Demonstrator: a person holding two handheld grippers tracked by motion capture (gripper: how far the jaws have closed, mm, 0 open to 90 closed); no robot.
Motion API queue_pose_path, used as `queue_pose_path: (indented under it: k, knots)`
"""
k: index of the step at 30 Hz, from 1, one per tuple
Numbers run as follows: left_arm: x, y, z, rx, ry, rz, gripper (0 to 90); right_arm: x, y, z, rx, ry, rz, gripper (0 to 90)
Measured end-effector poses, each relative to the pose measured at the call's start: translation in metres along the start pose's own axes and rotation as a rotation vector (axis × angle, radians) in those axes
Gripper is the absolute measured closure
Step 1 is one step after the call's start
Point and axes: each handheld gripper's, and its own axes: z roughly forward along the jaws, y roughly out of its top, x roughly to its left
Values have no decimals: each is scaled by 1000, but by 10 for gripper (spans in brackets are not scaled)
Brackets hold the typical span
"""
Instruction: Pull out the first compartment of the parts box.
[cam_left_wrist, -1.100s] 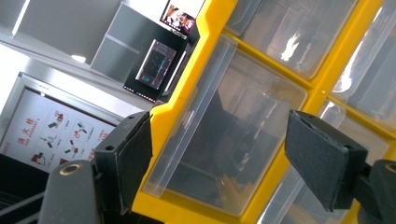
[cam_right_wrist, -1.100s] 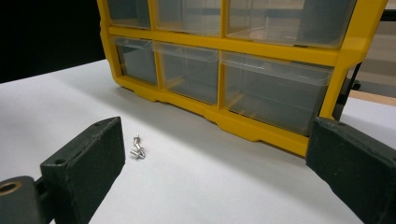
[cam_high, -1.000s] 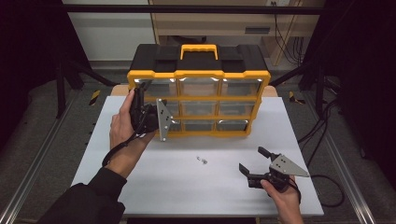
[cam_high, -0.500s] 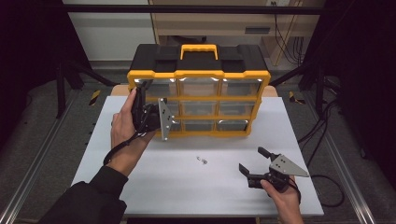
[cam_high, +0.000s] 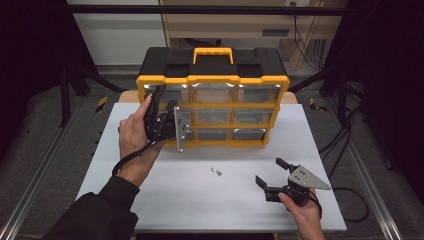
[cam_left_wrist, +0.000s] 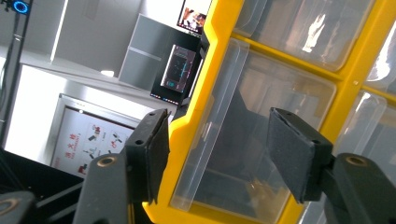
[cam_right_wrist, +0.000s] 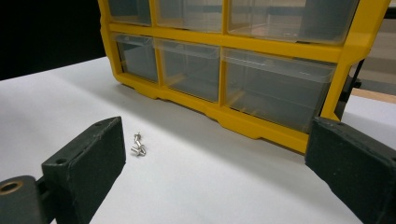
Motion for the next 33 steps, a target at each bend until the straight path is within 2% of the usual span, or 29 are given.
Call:
queue_pose_path:
  k: [8, 9, 11, 22, 24, 29, 32, 33]
  knots:
    - [-2, 1, 2, -2, 21, 13, 437, -1, -1, 0, 3, -5, -16, 54]
    - [-2, 1, 2, -10, 24, 6, 445, 0, 0, 0, 10, 0, -1, 55]
    - [-2, 1, 2, -7, 27, 17, 450, 0, 0, 0, 4, 2, 1, 55]
    - [-4, 2, 2, -9, 27, 23, 465, 1, 0, -1, 1, 1, -4, 66]
    - [-5, 2, 1, 2, 25, 26, 474, 1, 0, 0, 3, 2, 2, 67]
    - [-7, 0, 1, -7, 45, 31, 491, 0, 0, 0, -1, 3, -13, 68]
    - [-9, 0, 0, -4, 44, 36, 504, 0, 0, -1, 2, 0, -7, 68]
    - [-10, -1, 2, -11, 48, 49, 508, 0, 0, -1, 6, -1, -9, 68]
